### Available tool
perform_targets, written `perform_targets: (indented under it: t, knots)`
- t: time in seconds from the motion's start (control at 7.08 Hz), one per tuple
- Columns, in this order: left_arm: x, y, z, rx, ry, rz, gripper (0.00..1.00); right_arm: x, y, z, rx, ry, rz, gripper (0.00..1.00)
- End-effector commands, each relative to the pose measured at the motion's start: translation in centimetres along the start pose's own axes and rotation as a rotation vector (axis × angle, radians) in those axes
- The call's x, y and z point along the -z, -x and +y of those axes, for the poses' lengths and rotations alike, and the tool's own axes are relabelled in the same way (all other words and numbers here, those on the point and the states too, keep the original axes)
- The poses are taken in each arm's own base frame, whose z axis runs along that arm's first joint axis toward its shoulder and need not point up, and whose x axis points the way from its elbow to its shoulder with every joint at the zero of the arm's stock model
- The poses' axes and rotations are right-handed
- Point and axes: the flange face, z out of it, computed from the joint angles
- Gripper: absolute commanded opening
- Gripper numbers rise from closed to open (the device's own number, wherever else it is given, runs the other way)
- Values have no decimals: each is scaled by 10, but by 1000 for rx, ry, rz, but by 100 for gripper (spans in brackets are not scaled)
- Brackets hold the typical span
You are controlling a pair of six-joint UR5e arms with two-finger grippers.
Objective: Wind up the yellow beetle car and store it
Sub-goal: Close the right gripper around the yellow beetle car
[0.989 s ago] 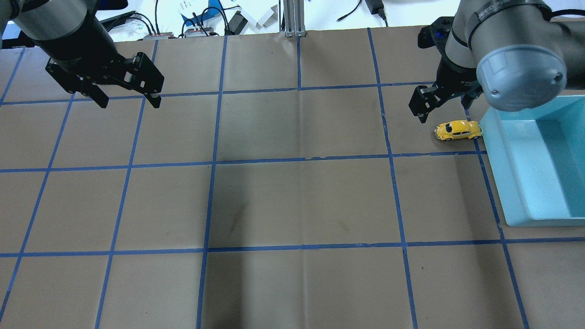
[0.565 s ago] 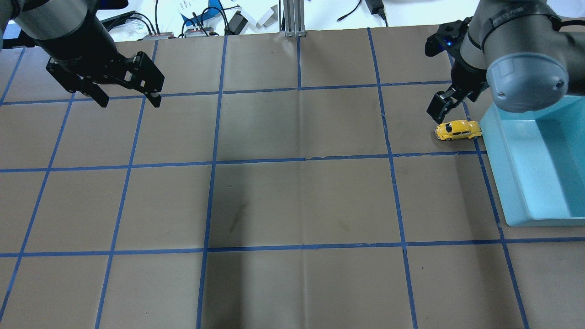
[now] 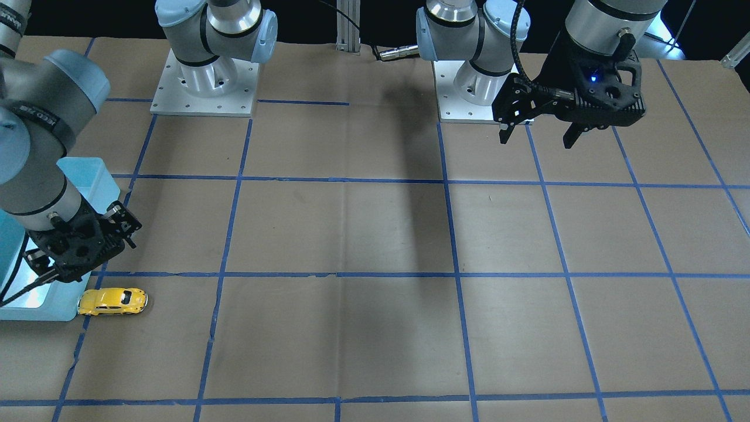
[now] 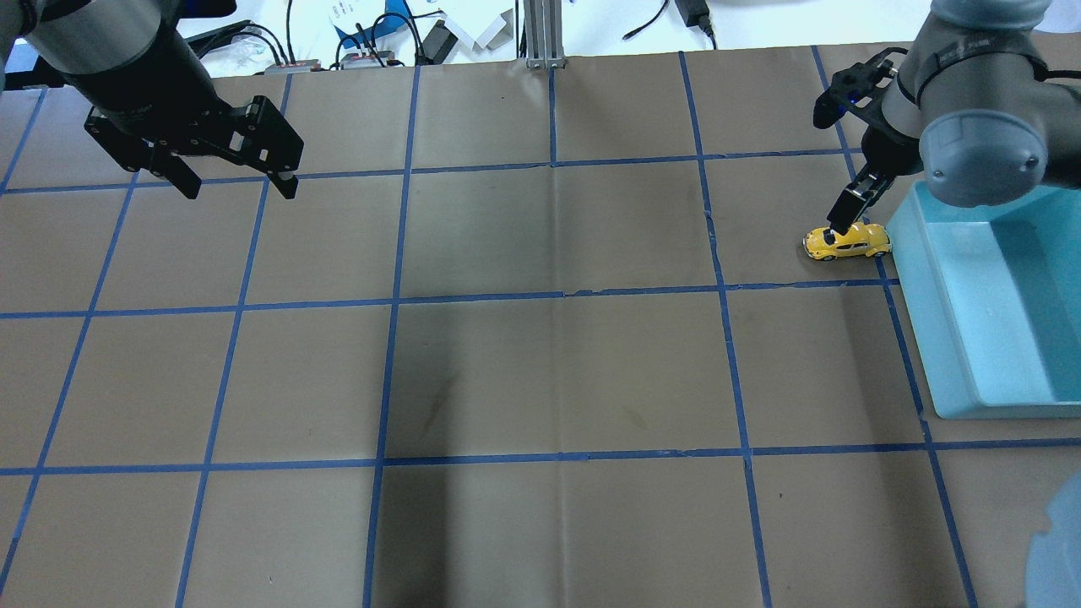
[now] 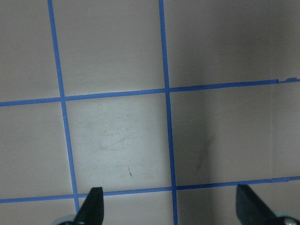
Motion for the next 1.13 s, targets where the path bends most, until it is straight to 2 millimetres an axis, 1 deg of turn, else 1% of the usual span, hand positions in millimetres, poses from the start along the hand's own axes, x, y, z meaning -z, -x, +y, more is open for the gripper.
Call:
perform_targets:
  t: [0.0, 0.14, 0.28, 0.42, 0.57, 0.71, 0.85, 0.99]
  knots:
    - [0, 0, 0, 0, -1, 1, 100, -41, -11, -6, 345, 3, -13, 100]
    - [0, 0, 0, 0, -1, 1, 100, -51, -19, -6, 454, 10, 4, 100]
    - [0, 0, 0, 0, 1, 3, 100, -58, -21, 7, 491, 16, -37, 100]
    - [0, 0, 0, 2, -1, 1, 100, -61, -25, 12, 548, 7, -51, 100]
    - [0, 0, 0, 2, -1, 1, 100, -67, -23, 11, 588, -2, -57, 98]
    - [0, 0, 0, 2, -1, 1, 100, -72, -28, 22, 604, -51, -74, 98]
    - [1, 0, 0, 2, -4, 0, 100, -76, -35, 33, 581, -75, -78, 97]
    - [1, 0, 0, 2, -4, 0, 100, -86, -33, 36, 576, -76, -90, 98]
